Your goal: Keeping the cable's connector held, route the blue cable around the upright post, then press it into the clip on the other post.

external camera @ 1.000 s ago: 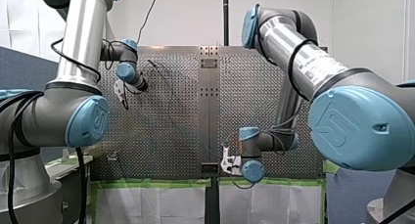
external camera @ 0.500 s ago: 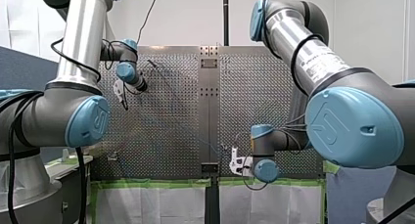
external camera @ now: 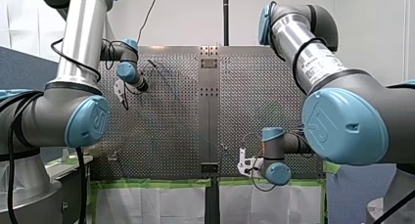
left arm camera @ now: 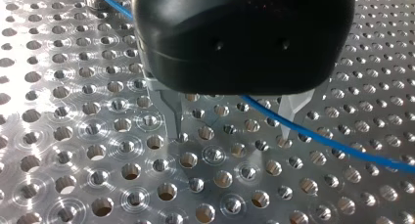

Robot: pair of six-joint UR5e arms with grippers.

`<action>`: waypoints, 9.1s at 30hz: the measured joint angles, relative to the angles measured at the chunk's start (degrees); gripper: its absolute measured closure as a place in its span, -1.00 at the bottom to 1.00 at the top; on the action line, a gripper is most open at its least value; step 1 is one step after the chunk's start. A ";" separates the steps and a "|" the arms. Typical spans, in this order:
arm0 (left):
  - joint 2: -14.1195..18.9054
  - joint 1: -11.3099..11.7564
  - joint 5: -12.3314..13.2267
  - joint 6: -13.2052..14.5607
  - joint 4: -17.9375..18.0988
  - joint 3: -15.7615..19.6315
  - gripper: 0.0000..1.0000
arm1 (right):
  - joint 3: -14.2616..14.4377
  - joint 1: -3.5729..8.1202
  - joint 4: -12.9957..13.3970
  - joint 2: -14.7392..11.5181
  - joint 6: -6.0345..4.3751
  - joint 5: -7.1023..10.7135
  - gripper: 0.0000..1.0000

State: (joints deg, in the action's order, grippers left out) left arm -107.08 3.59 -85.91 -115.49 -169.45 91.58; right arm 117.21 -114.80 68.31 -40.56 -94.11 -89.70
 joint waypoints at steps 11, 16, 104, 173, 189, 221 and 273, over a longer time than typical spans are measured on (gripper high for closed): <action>0.03 0.06 0.08 -4.08 -0.53 0.05 -0.99 | -0.68 2.00 0.83 0.01 0.42 6.70 1.00; 0.06 0.41 -0.13 -7.02 -1.36 0.05 -0.99 | -0.71 1.66 0.55 0.03 0.91 9.38 1.00; 17.54 1.32 4.00 -26.85 -1.23 13.41 -0.99 | -0.70 0.40 0.38 0.14 1.63 15.95 1.00; 24.53 -2.76 -3.42 4.23 -23.62 0.46 -0.99 | -1.05 -0.73 0.27 0.11 0.76 15.86 1.00; 22.91 -4.84 -5.34 13.47 -23.68 0.43 -0.99 | -1.05 -1.09 0.31 0.12 0.75 15.86 1.00; 22.42 -5.76 -7.23 22.07 -23.65 0.46 -0.99 | -1.05 -1.26 0.43 0.15 0.76 15.86 1.00; 6.45 -22.29 -15.26 38.31 -12.94 -2.16 -0.99 | -1.14 -2.14 0.65 0.15 0.84 15.86 1.00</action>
State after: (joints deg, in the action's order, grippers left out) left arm -100.63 -18.70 -101.17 -77.18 -182.40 89.42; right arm 116.07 -116.93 68.95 -40.42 -93.27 -73.84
